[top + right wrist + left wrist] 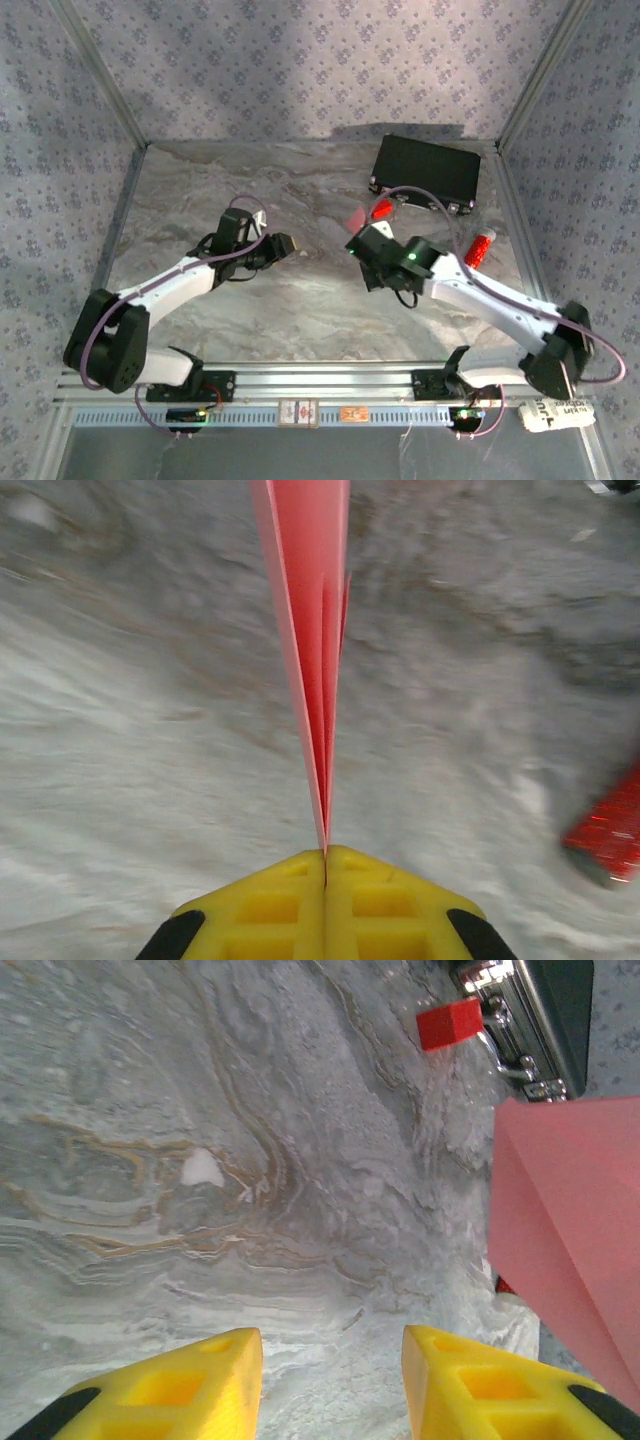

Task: Fold a paper plane with a square sheet of paper (pick it up from the middle)
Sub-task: Turn over the paper at the center of the table, then rotate the paper at the center of the table.

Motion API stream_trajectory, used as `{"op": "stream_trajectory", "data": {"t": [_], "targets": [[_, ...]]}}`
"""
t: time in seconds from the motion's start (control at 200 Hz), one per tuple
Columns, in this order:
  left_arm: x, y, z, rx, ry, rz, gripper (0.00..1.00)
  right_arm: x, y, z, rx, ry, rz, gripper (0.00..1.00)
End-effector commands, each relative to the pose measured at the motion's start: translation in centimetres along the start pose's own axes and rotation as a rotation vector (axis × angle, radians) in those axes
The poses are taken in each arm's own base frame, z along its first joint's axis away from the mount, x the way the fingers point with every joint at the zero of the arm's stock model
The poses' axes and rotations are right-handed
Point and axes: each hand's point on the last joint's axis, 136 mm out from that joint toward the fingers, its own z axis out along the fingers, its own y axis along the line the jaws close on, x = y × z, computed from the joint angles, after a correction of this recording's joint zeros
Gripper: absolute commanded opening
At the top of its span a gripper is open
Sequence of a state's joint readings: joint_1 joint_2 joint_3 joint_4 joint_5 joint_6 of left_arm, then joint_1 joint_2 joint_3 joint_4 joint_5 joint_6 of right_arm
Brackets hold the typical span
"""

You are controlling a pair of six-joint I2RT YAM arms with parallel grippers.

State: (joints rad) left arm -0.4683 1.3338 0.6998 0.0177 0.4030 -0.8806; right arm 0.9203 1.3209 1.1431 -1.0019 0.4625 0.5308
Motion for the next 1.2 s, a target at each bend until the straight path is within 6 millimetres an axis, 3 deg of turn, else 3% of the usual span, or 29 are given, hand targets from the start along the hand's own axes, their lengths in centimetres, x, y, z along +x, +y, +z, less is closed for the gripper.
{"op": "stream_trajectory", "data": {"t": [0.0,0.105,0.25,0.425,0.575,0.63,0.715,0.825,0.914,0.974,1.194], "targets": [[-0.6,1.5,-1.2,-0.059,-0.052,-0.009,0.41,0.2,-3.8,-0.3,0.34,0.039,-0.17,0.04],[-0.9,2.9,-1.7,-0.089,-0.06,-0.03,0.41,0.6,-1.5,1.1,0.399,0.085,-0.266,0.04],[-1.4,4.3,-2.3,-0.106,-0.079,-0.072,0.41,2.2,4.5,3.5,0.262,0.109,-0.383,0.07],[-1.8,5.3,-2.7,-0.106,-0.105,-0.113,0.41,3.4,10.4,4.3,0.089,0.102,-0.436,0.16],[-1.7,5.4,-2.5,-0.098,-0.094,-0.125,0.4,3.2,13.6,3.8,-0.16,0.081,-0.354,0.24],[-1.6,5.3,-2.4,-0.087,-0.088,-0.13,0.4,3.6,13.7,3.8,-0.289,0.078,-0.276,0.3],[-1.6,5.2,-2.1,-0.073,-0.079,-0.14,0.4,2.1,13.7,3.2,-0.498,0.029,-0.104,0.36],[-1.3,4.8,-1.6,-0.047,-0.053,-0.142,0.33,1.7,12.0,3.7,-0.692,0.036,0.107,0.36],[-0.8,4.4,-0.8,-0.012,-0.015,-0.159,0.27,1.1,11.2,4.8,-0.876,0.064,0.314,0.26],[-0.3,3.8,-0.2,0.011,0.013,-0.159,0.21,1.1,10.8,5.4,-0.913,0.069,0.375,0.24],[0.9,2.7,1.4,0.034,0.065,-0.142,0.21,1.7,10.8,8.0,-0.905,0.161,0.447,0.14]]}}
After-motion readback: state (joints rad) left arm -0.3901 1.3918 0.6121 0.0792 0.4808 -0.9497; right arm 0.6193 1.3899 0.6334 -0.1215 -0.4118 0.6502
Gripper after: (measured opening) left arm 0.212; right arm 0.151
